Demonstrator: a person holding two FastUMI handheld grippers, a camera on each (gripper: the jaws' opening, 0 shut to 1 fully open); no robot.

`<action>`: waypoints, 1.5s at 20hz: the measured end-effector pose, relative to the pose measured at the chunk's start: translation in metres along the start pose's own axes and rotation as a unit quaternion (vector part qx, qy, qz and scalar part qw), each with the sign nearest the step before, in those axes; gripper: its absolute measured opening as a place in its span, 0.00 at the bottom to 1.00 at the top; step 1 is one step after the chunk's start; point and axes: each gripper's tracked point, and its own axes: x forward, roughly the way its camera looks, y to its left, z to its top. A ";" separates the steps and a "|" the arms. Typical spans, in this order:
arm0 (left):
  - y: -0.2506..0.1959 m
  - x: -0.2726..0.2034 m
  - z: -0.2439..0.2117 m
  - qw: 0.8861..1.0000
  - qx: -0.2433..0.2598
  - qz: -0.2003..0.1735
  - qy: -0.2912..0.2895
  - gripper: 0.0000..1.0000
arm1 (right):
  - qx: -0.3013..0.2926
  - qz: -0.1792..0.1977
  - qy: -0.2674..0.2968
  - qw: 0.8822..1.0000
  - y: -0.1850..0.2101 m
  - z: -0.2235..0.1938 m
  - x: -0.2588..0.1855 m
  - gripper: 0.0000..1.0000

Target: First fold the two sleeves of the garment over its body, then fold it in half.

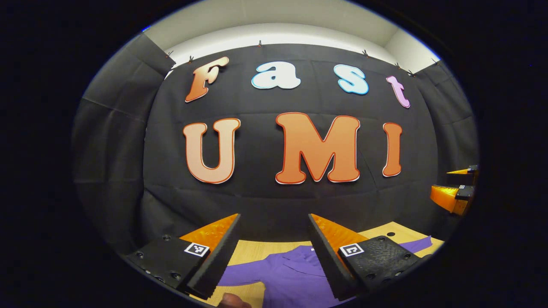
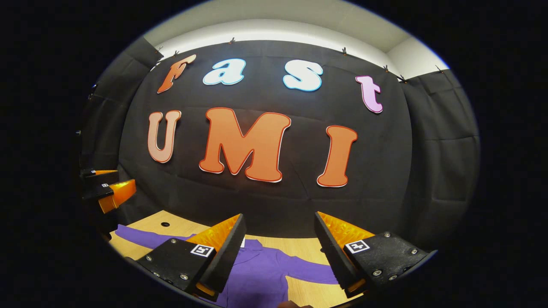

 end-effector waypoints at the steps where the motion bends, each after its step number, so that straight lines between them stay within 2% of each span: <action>1: 0.003 0.000 0.000 1.000 -0.001 0.002 0.000 0.95 | -0.001 -0.003 0.000 1.000 -0.001 0.000 0.001 0.95; 10: 0.011 0.003 0.002 1.000 -0.006 -0.010 -0.010 0.95 | -0.008 -0.031 0.013 0.999 -0.014 -0.010 0.000 0.95; 17: 0.019 0.007 0.009 0.999 0.006 -0.033 -0.025 0.95 | -0.011 -0.072 0.030 0.997 -0.025 -0.019 -0.004 0.95; 23: 0.009 0.019 0.002 0.997 -0.003 -0.074 -0.020 0.94 | -0.008 -0.088 0.040 0.995 -0.035 -0.027 0.000 0.95; 26: -0.003 0.026 -0.001 0.996 0.003 -0.087 -0.020 0.95 | -0.028 -0.087 0.057 0.994 -0.051 -0.042 0.008 0.95; 30: -0.020 0.028 0.006 0.998 0.013 -0.055 -0.032 0.95 | -0.040 -0.053 0.072 0.995 -0.074 -0.070 0.025 0.95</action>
